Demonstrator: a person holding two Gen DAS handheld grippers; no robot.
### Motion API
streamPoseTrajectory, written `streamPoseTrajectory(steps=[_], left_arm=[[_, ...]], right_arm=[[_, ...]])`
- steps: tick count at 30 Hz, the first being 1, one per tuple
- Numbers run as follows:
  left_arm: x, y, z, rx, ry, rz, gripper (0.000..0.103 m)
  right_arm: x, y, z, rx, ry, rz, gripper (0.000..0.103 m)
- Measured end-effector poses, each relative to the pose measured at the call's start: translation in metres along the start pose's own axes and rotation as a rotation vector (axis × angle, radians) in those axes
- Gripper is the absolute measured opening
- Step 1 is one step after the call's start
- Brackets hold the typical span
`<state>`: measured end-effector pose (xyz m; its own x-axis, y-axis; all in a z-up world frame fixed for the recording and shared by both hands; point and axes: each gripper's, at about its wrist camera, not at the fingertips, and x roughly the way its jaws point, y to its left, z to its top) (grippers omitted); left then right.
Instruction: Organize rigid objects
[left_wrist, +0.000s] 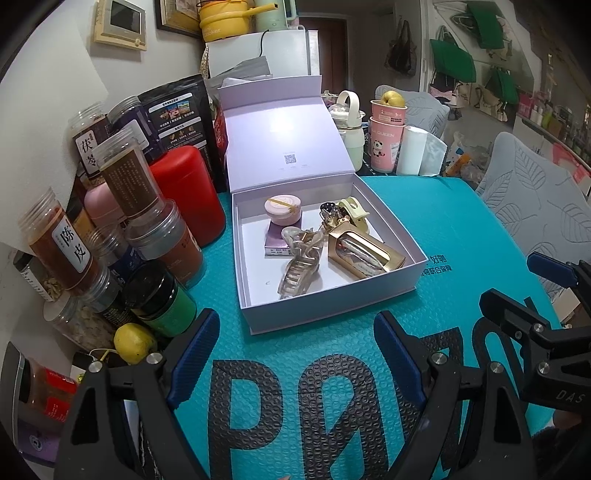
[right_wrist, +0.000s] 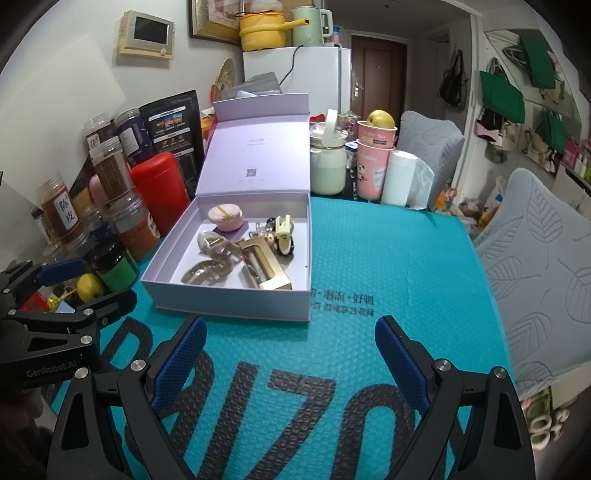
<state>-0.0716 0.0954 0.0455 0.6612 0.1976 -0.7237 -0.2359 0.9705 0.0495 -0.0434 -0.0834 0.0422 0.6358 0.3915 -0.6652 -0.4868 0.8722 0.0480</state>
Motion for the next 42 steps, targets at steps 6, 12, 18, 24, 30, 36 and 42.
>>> streamPoseTrajectory(steps=[6, 12, 18, 24, 30, 36, 42], left_arm=[[0.0010, 0.0010, -0.0008, -0.006, 0.007, -0.005, 0.086], [-0.0007, 0.0010, -0.0012, -0.005, -0.003, 0.007, 0.086], [-0.0004, 0.0006, -0.0011, -0.001, 0.000, 0.007, 0.086], [0.0011, 0.0022, -0.0015, -0.008, 0.007, 0.006, 0.086], [0.0009, 0.0032, -0.0011, -0.009, 0.005, 0.010, 0.086], [0.0021, 0.0048, -0.0012, -0.021, 0.012, 0.002, 0.086], [0.0041, 0.0058, -0.0014, -0.023, 0.016, 0.001, 0.086]], right_arm=[[-0.0003, -0.0001, -0.0010, -0.006, 0.002, 0.001, 0.094], [-0.0007, 0.0008, -0.0008, -0.011, -0.001, 0.002, 0.094], [-0.0012, 0.0008, -0.0007, -0.018, 0.001, -0.001, 0.094], [-0.0017, 0.0008, -0.0006, -0.017, 0.003, 0.001, 0.094], [-0.0016, 0.0022, 0.0002, -0.025, 0.001, 0.002, 0.094], [-0.0015, 0.0022, 0.0006, -0.026, 0.001, 0.004, 0.094], [0.0017, 0.0027, -0.0004, -0.028, 0.007, 0.003, 0.094]])
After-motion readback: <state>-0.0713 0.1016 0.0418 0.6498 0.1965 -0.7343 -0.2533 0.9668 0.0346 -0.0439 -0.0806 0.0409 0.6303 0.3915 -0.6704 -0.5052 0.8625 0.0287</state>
